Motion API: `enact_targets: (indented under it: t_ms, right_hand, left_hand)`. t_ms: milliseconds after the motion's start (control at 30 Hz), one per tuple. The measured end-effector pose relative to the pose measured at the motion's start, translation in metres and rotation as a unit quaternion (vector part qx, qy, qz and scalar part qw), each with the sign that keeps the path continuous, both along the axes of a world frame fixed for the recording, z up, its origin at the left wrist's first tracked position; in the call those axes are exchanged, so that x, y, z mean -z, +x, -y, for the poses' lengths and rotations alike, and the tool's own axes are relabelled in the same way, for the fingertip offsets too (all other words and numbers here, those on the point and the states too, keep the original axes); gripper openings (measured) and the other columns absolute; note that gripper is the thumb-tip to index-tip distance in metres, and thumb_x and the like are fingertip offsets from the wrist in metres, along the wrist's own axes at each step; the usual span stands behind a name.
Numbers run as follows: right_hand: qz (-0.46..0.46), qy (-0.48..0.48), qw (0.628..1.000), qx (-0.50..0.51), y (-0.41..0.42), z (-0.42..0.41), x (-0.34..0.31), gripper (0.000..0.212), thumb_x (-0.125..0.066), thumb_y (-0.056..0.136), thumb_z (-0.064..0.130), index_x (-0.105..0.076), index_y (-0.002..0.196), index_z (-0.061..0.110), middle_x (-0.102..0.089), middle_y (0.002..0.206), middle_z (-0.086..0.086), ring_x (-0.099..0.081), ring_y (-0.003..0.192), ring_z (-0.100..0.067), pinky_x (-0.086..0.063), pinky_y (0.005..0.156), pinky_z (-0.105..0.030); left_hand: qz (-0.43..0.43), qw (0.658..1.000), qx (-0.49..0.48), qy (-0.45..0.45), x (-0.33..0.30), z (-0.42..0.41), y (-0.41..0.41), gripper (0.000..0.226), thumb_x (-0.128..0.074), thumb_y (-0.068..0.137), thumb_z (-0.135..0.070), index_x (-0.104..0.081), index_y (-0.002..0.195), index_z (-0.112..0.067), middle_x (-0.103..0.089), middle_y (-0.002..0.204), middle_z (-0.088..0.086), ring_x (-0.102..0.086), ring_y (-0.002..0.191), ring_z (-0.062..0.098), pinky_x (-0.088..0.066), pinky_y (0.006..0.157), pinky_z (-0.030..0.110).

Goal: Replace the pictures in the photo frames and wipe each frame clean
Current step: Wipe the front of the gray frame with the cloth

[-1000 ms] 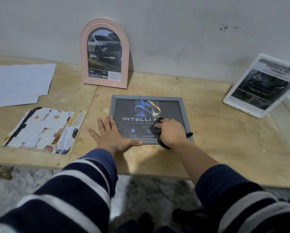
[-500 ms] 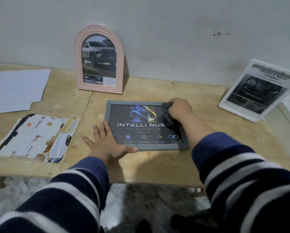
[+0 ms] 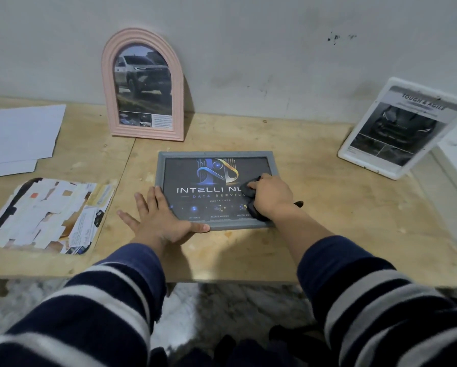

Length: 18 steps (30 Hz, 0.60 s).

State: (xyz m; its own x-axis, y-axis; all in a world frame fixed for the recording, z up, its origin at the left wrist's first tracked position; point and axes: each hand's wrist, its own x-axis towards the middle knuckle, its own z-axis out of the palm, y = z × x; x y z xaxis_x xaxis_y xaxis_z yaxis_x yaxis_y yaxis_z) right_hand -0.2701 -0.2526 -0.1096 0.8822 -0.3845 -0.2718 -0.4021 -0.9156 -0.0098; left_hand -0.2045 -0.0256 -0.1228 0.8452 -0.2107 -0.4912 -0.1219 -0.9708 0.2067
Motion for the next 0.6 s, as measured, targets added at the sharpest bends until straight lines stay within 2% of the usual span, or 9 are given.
enact_targets:
  t_ms: [200, 300, 400, 500, 600]
  right_hand:
    - [-0.011, 0.050, 0.997, 0.063, -0.017, -0.006, -0.012, 0.041, -0.049, 0.085, 0.011, -0.069, 0.113, 0.032, -0.067, 0.113, 0.001, -0.063, 0.100, -0.024, -0.048, 0.069, -0.027]
    - [-0.011, 0.075, 0.994, 0.081, -0.025, -0.009, -0.017, 0.042, -0.049, 0.085, 0.010, -0.069, 0.111, 0.037, -0.065, 0.118, 0.004, -0.061, 0.105, -0.022, -0.048, 0.074, -0.026]
    - [-0.015, 0.110, 0.990, 0.092, -0.026, -0.012, -0.022, 0.042, -0.047, 0.086, 0.007, -0.070, 0.111, 0.032, -0.064, 0.124, 0.002, -0.060, 0.111, -0.023, -0.049, 0.081, -0.026]
    - [0.024, 0.240, 0.956, 0.169, -0.017, 0.001, -0.032, 0.043, -0.042, 0.087, 0.001, -0.070, 0.114, 0.018, -0.062, 0.127, -0.006, -0.055, 0.117, -0.027, -0.046, 0.095, -0.027]
    - [0.114, 0.314, 0.906, 0.259, -0.004, 0.018, -0.036, 0.038, -0.043, 0.086, 0.001, -0.070, 0.110, 0.013, -0.067, 0.116, -0.010, -0.061, 0.109, -0.030, -0.048, 0.090, -0.030]
  left_hand:
    - [0.015, 1.000, 0.000, -0.003, 0.002, -0.001, -0.001, 0.164, -0.056, 0.029, -0.096, 0.022, 0.150, -0.018, 0.022, 0.160, -0.005, 0.029, 0.143, 0.024, 0.016, 0.107, 0.068]
    - [0.011, 1.000, 0.002, -0.007, 0.002, -0.002, 0.000, 0.164, -0.057, 0.029, -0.096, 0.023, 0.150, -0.018, 0.022, 0.160, -0.005, 0.030, 0.143, 0.024, 0.017, 0.107, 0.068]
    - [0.009, 1.000, 0.001, -0.009, 0.002, -0.003, -0.001, 0.164, -0.058, 0.031, -0.095, 0.024, 0.149, -0.017, 0.024, 0.159, -0.003, 0.031, 0.143, 0.025, 0.018, 0.106, 0.068]
    - [-0.013, 1.000, 0.005, -0.016, 0.001, -0.003, 0.002, 0.163, -0.059, 0.033, -0.094, 0.026, 0.149, -0.016, 0.027, 0.158, -0.002, 0.033, 0.142, 0.026, 0.021, 0.105, 0.068]
    - [-0.028, 0.999, -0.007, -0.037, -0.002, -0.003, 0.009, 0.154, -0.053, 0.042, -0.097, 0.020, 0.151, -0.015, 0.023, 0.159, 0.000, 0.028, 0.144, 0.025, 0.021, 0.104, 0.065]
